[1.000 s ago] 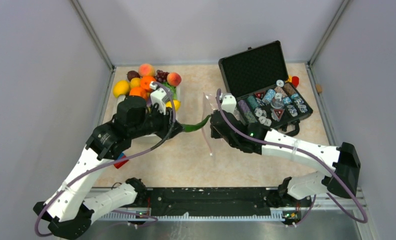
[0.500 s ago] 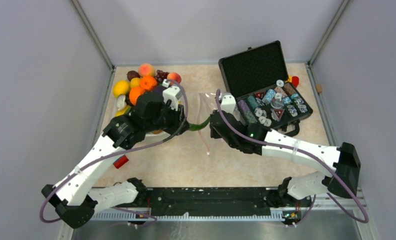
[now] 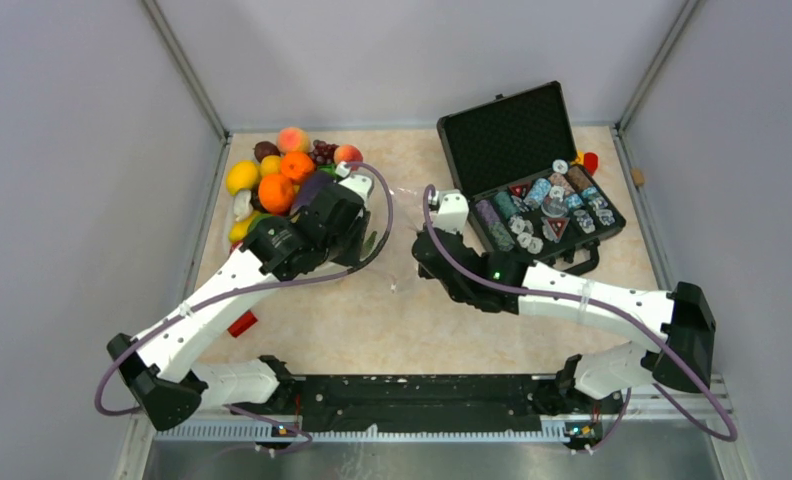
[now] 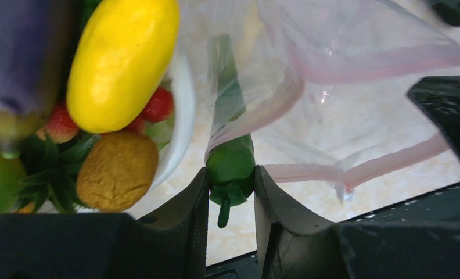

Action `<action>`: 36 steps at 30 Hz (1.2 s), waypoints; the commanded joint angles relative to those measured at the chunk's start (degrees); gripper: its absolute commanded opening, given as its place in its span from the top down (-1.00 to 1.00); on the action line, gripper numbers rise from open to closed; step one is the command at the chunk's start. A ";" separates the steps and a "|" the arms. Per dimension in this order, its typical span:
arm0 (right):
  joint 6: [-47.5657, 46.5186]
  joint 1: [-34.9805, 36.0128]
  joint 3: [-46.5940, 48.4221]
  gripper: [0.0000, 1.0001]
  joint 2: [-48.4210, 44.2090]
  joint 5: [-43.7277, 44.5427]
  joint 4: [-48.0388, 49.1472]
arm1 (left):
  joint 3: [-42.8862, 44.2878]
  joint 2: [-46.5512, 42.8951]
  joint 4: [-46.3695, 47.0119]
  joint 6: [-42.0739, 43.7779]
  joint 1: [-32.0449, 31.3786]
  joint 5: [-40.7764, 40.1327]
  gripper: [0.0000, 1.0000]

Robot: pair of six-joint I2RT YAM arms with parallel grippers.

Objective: Place the food in the zip-top bag and seal the zipper

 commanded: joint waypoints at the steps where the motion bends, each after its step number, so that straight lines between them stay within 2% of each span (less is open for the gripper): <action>1: 0.18 1.49 1.46 1.00 -1.38 2.99 -0.17 | 3.09 0.71 -4.24 0.01 -0.27 -8.76 1.00; 3: 1.56 2.32 2.55 1.00 -0.75 6.08 -2.62 | 3.93 1.04 -5.54 0.00 -0.33 -8.95 1.00; 6: 0.82 3.04 3.36 1.00 -0.74 7.19 -3.17 | 5.77 0.67 -5.62 0.07 -0.37 -4.65 1.00; 11: -0.19 3.29 1.70 1.00 -2.04 1.97 2.48 | 3.65 -2.24 7.50 -0.26 -0.58 14.29 1.00; 14: 1.07 3.32 -0.83 1.00 -4.67 0.34 5.34 | 1.44 -3.01 12.71 -0.36 -0.73 19.01 1.00; 17: 1.99 3.34 -2.12 1.00 -7.08 1.58 5.86 | -0.16 -1.07 14.22 -0.66 -0.97 15.72 1.00; 22: 3.45 3.90 0.69 1.00 -6.44 6.48 -0.97 | 0.00 3.63 12.76 -0.49 -3.03 2.42 1.00; 26: 2.94 5.89 2.01 1.00 -5.23 9.32 -2.50 | 1.67 6.53 9.83 -0.18 -4.37 -6.85 1.00; 32: 9.09 7.81 6.57 1.00 0.54 16.40 -12.91 | 5.74 7.83 5.37 1.08 -5.56 -8.27 1.00; 36: 10.22 7.83 2.01 1.00 -3.21 15.05 -6.93 | 1.13 8.22 7.21 0.23 -5.47 -16.83 1.00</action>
